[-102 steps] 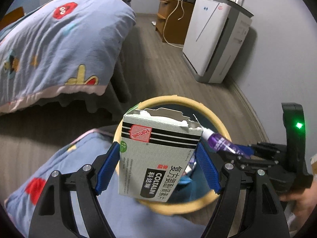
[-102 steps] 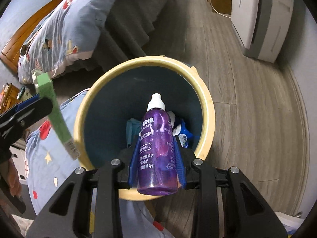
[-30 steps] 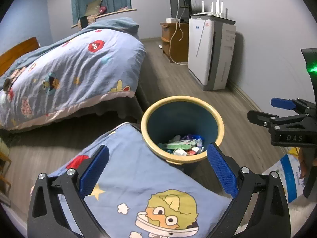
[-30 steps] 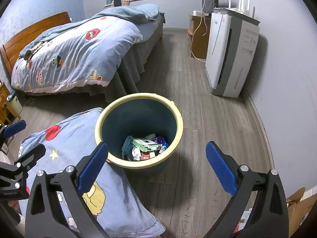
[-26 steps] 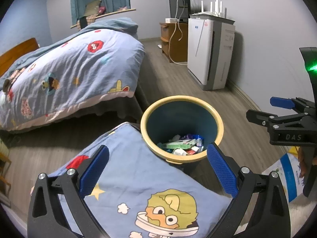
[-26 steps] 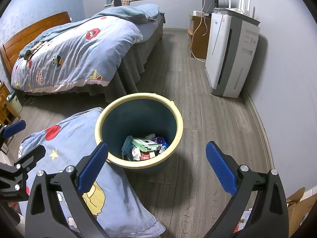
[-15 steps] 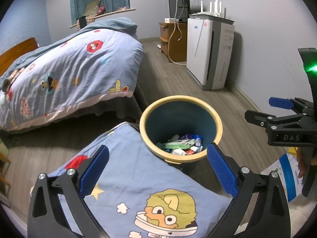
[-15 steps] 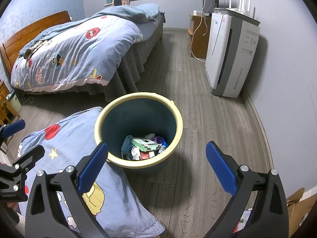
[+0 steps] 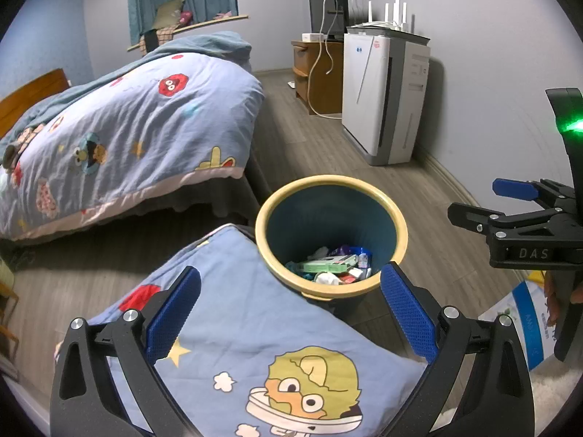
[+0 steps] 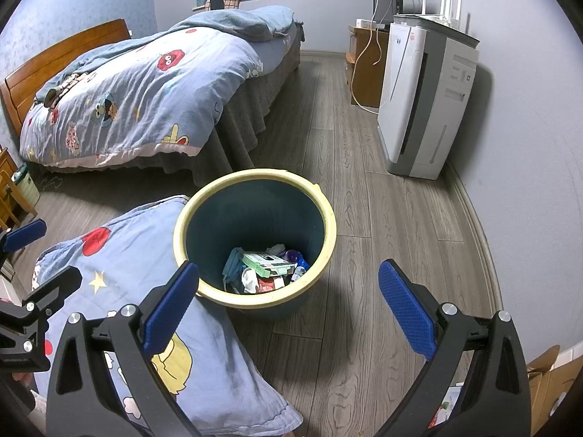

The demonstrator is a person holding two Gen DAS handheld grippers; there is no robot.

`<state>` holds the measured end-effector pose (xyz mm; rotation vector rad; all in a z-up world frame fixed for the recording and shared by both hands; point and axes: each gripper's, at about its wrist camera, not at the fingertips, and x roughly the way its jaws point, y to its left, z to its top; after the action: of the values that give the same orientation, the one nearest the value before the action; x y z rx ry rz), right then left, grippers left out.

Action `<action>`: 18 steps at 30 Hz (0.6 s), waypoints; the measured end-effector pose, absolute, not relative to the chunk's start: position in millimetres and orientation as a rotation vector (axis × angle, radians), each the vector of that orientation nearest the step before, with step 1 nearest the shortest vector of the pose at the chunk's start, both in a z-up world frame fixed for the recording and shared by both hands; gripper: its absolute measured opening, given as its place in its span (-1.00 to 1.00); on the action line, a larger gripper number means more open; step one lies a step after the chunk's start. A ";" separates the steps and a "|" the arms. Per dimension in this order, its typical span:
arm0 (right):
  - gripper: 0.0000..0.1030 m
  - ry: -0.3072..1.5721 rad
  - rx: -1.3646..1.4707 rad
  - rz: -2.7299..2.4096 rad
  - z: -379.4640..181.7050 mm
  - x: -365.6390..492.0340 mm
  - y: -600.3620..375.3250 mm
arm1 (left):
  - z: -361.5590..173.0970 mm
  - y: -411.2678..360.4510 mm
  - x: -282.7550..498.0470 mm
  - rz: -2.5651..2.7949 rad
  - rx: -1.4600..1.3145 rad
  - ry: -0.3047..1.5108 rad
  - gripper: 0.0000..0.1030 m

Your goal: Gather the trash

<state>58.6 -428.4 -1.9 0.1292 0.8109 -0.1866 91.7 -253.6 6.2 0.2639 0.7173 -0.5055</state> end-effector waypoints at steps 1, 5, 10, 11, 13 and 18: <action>0.89 0.811 0.129 -0.186 -1.8 58.6 -428.3 | 6.1 -253.8 91.8 -0.505 0.264 0.718 0.90; 0.89 0.812 0.127 -0.186 -2.2 58.6 -428.1 | 6.1 -254.5 92.3 -0.504 0.264 0.718 0.90; 0.89 0.813 0.127 -0.185 -2.2 58.5 -427.7 | 6.1 -255.3 92.4 -0.502 0.262 0.718 0.90; 0.89 0.813 0.127 -0.186 -2.1 58.4 -427.7 | 6.1 -255.4 92.4 -0.502 0.262 0.719 0.90; 0.89 0.812 0.127 -0.186 -2.0 58.5 -427.8 | 6.2 -255.5 92.0 -0.501 0.263 0.718 0.90; 0.89 0.814 0.125 -0.185 -2.0 58.8 -427.6 | 6.2 -255.6 92.3 -0.502 0.263 0.718 0.90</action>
<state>58.8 -427.6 -2.0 0.1254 0.8135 -0.1854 92.3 -255.6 6.2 0.2633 0.7177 -0.5016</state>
